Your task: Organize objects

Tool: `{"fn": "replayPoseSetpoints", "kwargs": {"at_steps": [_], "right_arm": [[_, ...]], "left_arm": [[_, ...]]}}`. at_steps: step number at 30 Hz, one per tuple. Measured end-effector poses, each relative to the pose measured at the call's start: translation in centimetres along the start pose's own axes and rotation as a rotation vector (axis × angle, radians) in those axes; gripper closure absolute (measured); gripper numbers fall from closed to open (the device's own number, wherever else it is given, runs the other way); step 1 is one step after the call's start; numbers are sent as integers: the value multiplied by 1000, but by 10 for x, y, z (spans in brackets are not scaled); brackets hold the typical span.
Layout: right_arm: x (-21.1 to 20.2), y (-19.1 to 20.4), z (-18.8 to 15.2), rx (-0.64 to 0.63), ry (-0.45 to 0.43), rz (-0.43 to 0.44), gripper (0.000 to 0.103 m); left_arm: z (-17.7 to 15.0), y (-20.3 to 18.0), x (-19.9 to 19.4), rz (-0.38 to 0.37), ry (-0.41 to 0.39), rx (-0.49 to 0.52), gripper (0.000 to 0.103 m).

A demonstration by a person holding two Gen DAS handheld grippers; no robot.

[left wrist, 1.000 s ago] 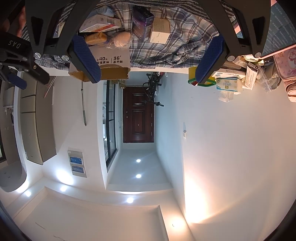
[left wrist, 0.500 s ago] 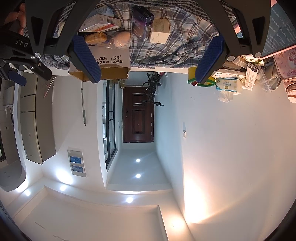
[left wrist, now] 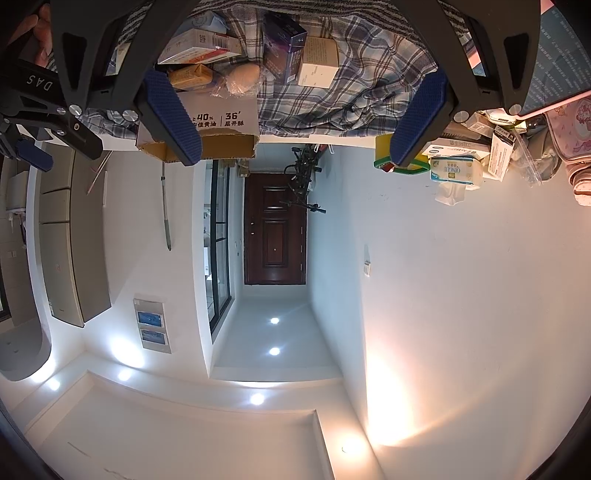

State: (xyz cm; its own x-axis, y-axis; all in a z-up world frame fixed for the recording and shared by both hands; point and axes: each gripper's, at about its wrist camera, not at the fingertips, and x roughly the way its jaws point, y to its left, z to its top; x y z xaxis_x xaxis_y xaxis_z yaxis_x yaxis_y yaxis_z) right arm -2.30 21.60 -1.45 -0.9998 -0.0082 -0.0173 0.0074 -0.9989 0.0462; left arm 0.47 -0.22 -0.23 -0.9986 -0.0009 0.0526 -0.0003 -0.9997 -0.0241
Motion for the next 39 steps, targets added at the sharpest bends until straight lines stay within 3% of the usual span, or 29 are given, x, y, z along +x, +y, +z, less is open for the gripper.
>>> {"fn": "replayPoseSetpoints", "kwargs": {"at_steps": [39], "right_arm": [[3, 2, -3, -9, -8, 5, 0]], "left_arm": [[2, 9, 1, -9, -29, -33, 0]]}}
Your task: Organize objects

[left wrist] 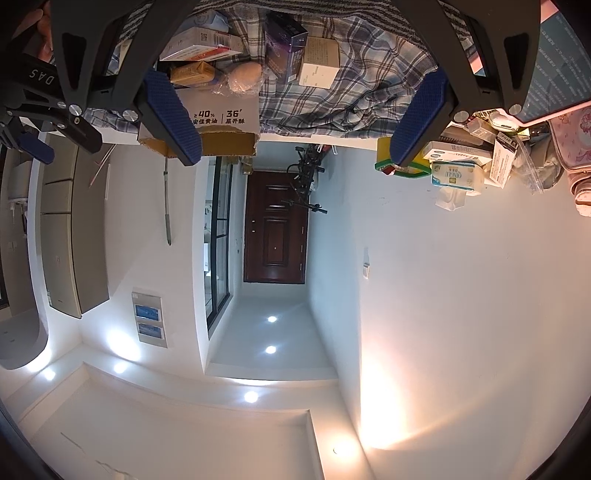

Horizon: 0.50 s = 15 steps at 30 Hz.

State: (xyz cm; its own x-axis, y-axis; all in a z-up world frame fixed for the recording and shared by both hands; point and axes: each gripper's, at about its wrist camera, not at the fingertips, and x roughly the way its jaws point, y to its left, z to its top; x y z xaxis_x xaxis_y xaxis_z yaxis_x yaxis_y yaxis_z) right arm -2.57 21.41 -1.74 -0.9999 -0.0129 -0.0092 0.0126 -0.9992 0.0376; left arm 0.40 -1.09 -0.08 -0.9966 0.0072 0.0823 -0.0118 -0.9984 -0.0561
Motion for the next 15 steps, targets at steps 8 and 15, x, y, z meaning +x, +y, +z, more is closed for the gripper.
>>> {"fn": "replayPoseSetpoints", "kwargs": {"at_steps": [8, 15], "right_arm": [[5, 0, 2, 3, 21, -2, 0], [-2, 4, 20, 32, 39, 44, 0]], "left_arm": [[5, -4, -1, 49, 12, 48, 0], [30, -7, -18, 7, -15, 107, 0]]}}
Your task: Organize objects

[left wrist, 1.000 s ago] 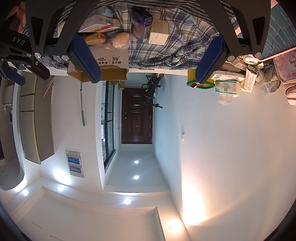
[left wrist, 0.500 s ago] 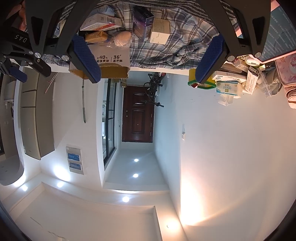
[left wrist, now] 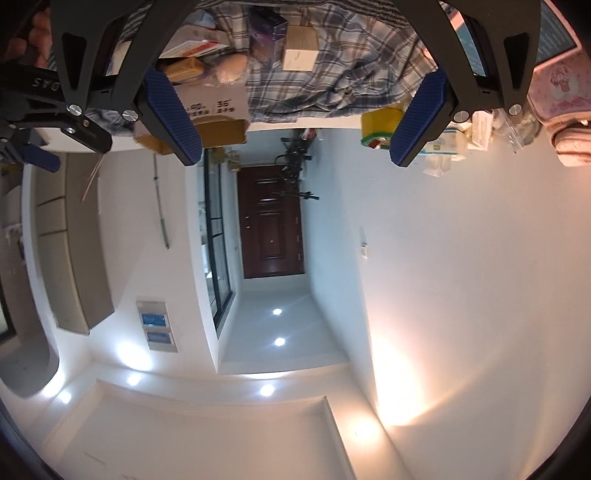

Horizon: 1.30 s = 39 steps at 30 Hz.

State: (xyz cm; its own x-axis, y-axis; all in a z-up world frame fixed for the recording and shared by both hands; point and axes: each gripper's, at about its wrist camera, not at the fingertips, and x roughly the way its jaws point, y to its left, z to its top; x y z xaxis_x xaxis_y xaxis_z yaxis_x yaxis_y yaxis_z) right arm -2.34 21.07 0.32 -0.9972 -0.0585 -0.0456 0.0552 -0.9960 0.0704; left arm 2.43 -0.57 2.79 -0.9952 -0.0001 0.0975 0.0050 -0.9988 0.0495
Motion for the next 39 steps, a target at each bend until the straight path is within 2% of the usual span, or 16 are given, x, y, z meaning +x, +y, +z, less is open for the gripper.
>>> {"fn": "replayPoseSetpoints", "kwargs": {"at_steps": [3, 6, 8, 9, 11, 13, 17, 21, 24, 26, 28, 31, 39], "right_arm": [[-6, 6, 1, 22, 11, 24, 0], [-6, 18, -5, -1, 68, 52, 0], [-4, 24, -10, -33, 102, 47, 0], [-3, 27, -12, -42, 117, 53, 0], [-2, 31, -17, -30, 128, 80, 0], [-1, 33, -19, -8, 115, 118, 0], [12, 43, -14, -25, 144, 119, 0], [22, 51, -17, -38, 225, 155, 0], [30, 53, -29, -78, 294, 139, 1], [37, 50, -35, -100, 338, 117, 9], [49, 47, -43, -99, 400, 121, 13], [62, 44, -52, -61, 460, 166, 14], [83, 51, -66, -72, 549, 199, 17]], "left_arm": [[-7, 6, 7, -20, 56, -25, 0], [-16, 13, 15, -19, 168, -40, 0], [-19, 27, 14, -1, 226, -110, 0], [-24, 32, 10, -5, 231, -170, 0], [-24, 44, -2, -11, 209, -207, 0], [-24, 49, -5, -7, 198, -197, 0], [-24, 47, 8, -16, 192, -158, 0], [-30, 42, 23, -79, 258, -126, 0], [-45, 30, 33, 9, 318, -55, 0], [-50, 32, 41, 4, 356, -73, 0], [-52, 38, 42, 7, 342, -103, 0], [-55, 36, 41, -3, 338, -94, 0], [-56, 5, 36, -16, 330, 65, 0]]}}
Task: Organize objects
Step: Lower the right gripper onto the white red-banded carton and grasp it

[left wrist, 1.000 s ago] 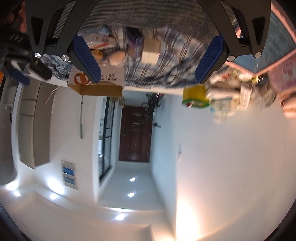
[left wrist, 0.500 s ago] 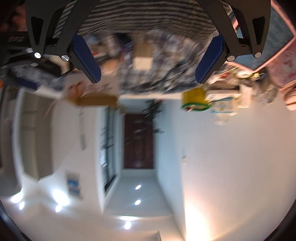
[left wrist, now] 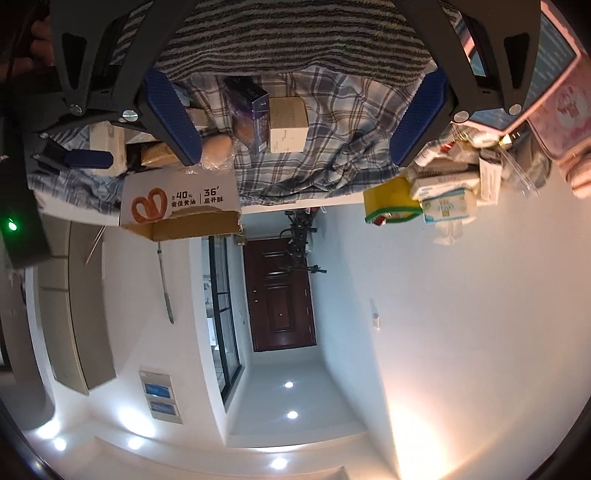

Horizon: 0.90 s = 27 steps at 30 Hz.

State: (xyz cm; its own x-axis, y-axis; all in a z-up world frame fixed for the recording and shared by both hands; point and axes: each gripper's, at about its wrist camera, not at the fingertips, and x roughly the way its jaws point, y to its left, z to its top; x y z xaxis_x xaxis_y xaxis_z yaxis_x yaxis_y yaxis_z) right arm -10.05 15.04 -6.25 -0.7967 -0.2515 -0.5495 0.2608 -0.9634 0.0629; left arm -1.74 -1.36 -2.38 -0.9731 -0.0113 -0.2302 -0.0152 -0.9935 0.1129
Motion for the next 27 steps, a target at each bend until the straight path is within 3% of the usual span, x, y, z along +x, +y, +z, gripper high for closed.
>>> {"fn": "replayPoseSetpoints", "kwargs": {"at_steps": [3, 10, 19, 20, 22, 27], "right_arm": [[9, 0, 1, -11, 31, 0, 21], [25, -2, 1, -9, 94, 8, 21], [39, -2, 3, 1, 135, 12, 21], [40, -2, 3, 0, 136, 10, 25], [42, -2, 3, -1, 143, 8, 49], [37, -6, 2, 18, 126, 28, 48]], "left_arm": [[0, -3, 0, 1, -3, 14, 0], [-3, 14, 9, -63, 38, -78, 0], [-3, 7, 15, -72, 66, -41, 0], [-3, 8, 15, -75, 69, -47, 0], [-3, 10, 17, -79, 74, -59, 0], [-5, 15, 22, -83, 99, -83, 0]]}}
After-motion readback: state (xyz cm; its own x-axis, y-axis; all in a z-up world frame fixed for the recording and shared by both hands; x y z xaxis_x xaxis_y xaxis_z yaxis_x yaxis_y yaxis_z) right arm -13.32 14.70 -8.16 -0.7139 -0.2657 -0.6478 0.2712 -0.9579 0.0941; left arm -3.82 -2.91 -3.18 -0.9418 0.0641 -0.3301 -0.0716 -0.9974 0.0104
